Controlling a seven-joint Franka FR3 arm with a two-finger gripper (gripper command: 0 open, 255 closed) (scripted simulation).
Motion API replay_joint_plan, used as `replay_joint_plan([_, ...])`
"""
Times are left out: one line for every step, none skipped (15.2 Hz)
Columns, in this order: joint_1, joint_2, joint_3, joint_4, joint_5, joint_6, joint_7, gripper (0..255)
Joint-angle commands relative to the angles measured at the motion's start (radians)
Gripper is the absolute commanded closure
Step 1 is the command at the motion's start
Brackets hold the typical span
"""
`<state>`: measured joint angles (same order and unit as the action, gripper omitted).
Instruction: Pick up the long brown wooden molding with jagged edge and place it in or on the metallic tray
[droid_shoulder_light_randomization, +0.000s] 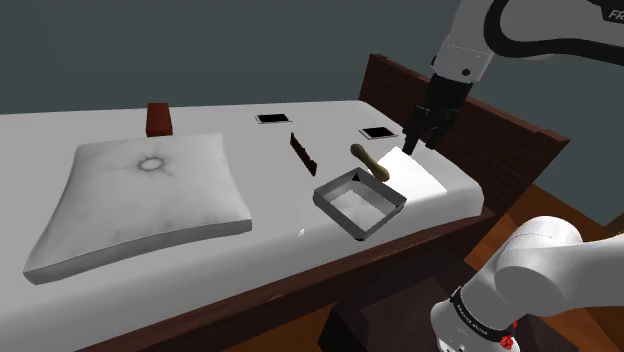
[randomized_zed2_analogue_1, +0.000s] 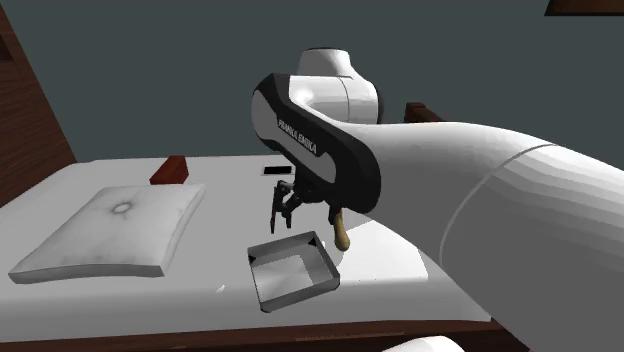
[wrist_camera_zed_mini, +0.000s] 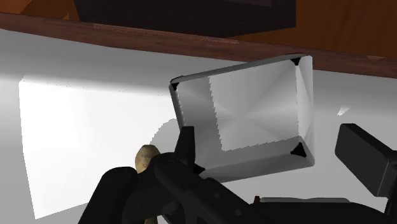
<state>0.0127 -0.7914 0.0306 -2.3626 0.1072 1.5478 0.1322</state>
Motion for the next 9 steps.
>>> replay_joint_plan([0.0,0.0,0.0,0.0,0.0,0.0,0.0,0])
replay_joint_plan([-0.001,0.031,0.007,0.003,0.001,0.032,0.007,0])
replay_joint_plan([-0.003,0.062,0.014,0.006,0.002,0.063,0.014,0])
replay_joint_plan([-0.004,0.095,0.021,0.012,0.002,0.094,0.02,0])
replay_joint_plan([-0.006,0.128,0.028,0.019,0.002,0.123,0.028,0])
replay_joint_plan([-0.008,0.162,0.035,0.027,0.001,0.152,0.035,0])
replay_joint_plan([-0.01,0.196,0.041,0.037,0.0,0.18,0.043,0])
replay_joint_plan([-0.012,0.231,0.048,0.048,-0.001,0.208,0.05,0])
replay_joint_plan([-0.014,0.266,0.054,0.06,-0.004,0.234,0.058,0])
